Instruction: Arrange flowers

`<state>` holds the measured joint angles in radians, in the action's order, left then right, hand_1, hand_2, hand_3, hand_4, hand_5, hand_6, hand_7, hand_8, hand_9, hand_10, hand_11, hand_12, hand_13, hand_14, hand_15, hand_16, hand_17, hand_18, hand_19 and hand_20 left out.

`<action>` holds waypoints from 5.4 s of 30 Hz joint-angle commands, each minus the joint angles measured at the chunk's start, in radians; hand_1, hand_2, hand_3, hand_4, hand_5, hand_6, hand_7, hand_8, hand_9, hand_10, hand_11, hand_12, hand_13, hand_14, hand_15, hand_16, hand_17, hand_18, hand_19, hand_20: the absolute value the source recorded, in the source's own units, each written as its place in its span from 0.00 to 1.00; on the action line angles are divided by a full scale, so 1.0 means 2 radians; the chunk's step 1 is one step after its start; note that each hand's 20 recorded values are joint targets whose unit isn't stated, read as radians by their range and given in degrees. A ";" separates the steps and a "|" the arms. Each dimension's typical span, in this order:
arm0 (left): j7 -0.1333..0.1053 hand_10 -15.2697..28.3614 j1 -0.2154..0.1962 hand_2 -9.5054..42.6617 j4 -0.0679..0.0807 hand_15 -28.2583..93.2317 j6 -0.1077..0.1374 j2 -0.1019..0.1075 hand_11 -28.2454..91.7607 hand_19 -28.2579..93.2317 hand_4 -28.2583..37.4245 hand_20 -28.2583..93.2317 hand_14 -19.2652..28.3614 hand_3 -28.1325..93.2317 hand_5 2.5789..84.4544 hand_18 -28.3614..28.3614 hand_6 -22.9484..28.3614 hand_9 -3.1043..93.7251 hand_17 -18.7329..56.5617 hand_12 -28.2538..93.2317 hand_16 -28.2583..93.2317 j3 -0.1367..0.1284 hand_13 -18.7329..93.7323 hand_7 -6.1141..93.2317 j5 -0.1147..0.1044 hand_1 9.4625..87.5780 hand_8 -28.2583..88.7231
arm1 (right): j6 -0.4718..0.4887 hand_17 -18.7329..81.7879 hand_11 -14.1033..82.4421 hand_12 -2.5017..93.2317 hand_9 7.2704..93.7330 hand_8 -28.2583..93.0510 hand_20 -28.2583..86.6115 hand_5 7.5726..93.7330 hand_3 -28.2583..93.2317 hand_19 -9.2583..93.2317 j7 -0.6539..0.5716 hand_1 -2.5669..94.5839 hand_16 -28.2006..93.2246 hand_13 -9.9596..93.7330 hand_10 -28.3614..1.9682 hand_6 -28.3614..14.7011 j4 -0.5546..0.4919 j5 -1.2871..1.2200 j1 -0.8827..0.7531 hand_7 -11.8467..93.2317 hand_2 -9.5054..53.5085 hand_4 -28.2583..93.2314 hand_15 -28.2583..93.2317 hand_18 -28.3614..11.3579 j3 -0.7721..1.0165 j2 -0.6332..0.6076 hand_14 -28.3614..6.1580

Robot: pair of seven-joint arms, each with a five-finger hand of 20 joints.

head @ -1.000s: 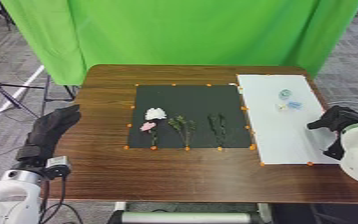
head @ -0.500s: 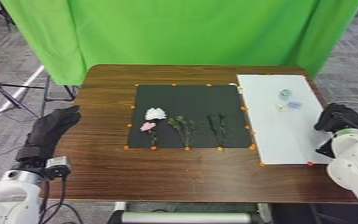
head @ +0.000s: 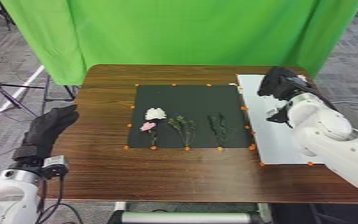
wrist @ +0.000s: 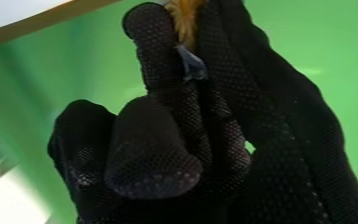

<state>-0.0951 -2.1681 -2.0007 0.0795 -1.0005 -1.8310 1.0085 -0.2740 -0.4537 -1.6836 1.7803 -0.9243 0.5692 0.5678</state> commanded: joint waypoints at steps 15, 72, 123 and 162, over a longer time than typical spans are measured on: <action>0.013 0.69 0.025 0.43 0.008 0.34 -0.012 0.005 0.38 0.32 0.00 0.32 0.74 0.73 0.49 0.67 0.55 0.44 0.27 0.30 0.20 0.007 0.43 0.17 0.000 0.13 0.19 | 0.093 0.82 0.20 0.45 0.93 0.31 0.85 0.84 0.71 1.00 0.024 0.67 0.50 0.94 0.57 0.68 0.039 -0.026 0.162 0.31 0.00 0.09 0.82 0.36 -0.171 0.218 0.78; 0.030 0.68 0.034 0.41 0.011 0.34 -0.039 0.001 0.39 0.32 0.00 0.32 0.74 0.73 0.49 0.68 0.54 0.44 0.26 0.30 0.21 0.010 0.42 0.18 0.010 0.14 0.19 | 0.113 0.80 0.26 0.21 0.78 0.21 0.80 0.68 0.77 1.00 -0.006 0.51 0.49 0.95 0.47 0.71 0.076 0.011 0.143 0.24 0.00 0.10 0.77 0.35 -0.189 0.234 0.78; 0.051 0.70 0.011 0.47 -0.009 0.36 -0.034 -0.008 0.39 0.34 0.00 0.32 0.77 0.70 0.50 0.69 0.54 0.45 0.26 0.31 0.21 -0.005 0.43 0.18 0.019 0.16 0.19 | 0.072 0.75 0.24 0.24 0.61 0.19 0.78 0.57 0.72 1.00 -0.094 0.35 0.49 0.91 0.42 0.58 0.042 0.079 -0.091 0.19 0.00 0.08 0.78 0.25 0.103 -0.015 0.70; 0.063 0.71 0.006 0.48 -0.011 0.36 -0.041 -0.011 0.39 0.34 0.00 0.32 0.77 0.70 0.50 0.69 0.55 0.45 0.26 0.30 0.21 -0.008 0.43 0.17 0.016 0.16 0.19 | -0.070 0.81 0.21 0.41 0.91 0.29 0.84 0.82 0.67 1.00 -0.086 0.68 0.49 0.96 0.64 0.67 0.077 0.117 -0.083 0.28 0.00 0.10 0.80 0.32 0.033 0.010 0.79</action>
<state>0.0171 -2.1388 -2.0118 0.0055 -1.0170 -1.8371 1.0428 -0.3159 -0.6344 -1.4953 1.9975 -1.1027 0.6531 0.6074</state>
